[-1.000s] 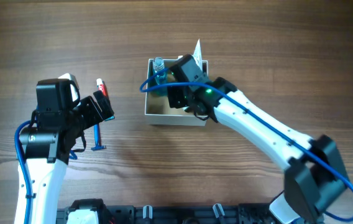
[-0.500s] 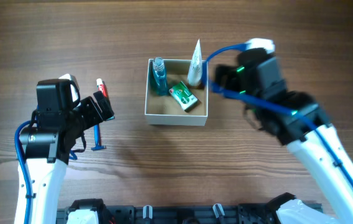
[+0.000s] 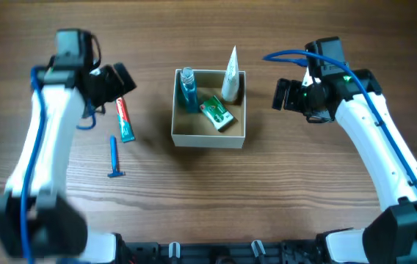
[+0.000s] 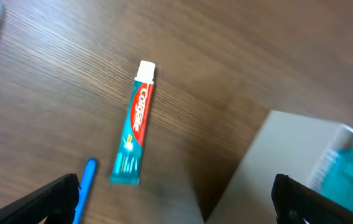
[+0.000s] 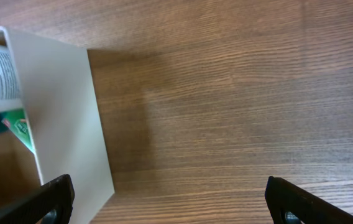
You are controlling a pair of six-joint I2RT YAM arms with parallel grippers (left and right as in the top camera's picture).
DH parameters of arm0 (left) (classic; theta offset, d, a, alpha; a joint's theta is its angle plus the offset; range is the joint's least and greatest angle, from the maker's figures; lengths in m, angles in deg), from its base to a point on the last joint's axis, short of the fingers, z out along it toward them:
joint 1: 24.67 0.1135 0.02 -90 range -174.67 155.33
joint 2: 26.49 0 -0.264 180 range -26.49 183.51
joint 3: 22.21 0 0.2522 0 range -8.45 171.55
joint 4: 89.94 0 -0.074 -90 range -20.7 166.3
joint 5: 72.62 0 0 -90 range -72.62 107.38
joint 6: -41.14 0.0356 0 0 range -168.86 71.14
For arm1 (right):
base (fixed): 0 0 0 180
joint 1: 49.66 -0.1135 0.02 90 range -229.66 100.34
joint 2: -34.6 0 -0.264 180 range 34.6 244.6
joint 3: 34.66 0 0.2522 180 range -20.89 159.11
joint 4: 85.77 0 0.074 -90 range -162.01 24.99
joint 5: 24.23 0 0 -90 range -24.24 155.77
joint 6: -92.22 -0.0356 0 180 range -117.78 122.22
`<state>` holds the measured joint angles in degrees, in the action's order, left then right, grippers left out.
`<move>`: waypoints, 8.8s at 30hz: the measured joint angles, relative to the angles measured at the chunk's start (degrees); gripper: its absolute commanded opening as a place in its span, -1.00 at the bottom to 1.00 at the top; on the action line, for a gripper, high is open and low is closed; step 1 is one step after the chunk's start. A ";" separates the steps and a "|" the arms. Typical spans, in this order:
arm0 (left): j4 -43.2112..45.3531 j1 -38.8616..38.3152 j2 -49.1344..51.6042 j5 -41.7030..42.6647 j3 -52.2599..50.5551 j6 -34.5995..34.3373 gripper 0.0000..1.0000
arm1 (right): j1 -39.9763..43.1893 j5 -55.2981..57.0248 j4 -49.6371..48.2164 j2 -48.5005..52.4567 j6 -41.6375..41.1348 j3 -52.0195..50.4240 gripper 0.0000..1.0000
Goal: Pack container
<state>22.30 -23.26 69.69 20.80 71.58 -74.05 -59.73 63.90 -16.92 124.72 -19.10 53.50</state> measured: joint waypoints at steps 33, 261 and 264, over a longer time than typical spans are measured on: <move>1.55 0.04 23.17 -3.65 1.95 4.26 0.99 | 0.00 -0.72 0.63 0.00 1.73 0.00 1.00; 1.53 2.97 8.46 -3.10 -20.35 21.29 -0.60 | 17.84 -2.21 3.19 0.00 3.26 0.00 0.99; 1.53 2.97 8.46 -3.08 -20.35 21.42 -0.64 | 17.84 -2.21 3.19 0.00 3.26 0.00 1.00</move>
<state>23.83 -20.28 78.15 17.72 51.23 -52.63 -41.89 61.69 -13.73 124.72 -15.84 53.50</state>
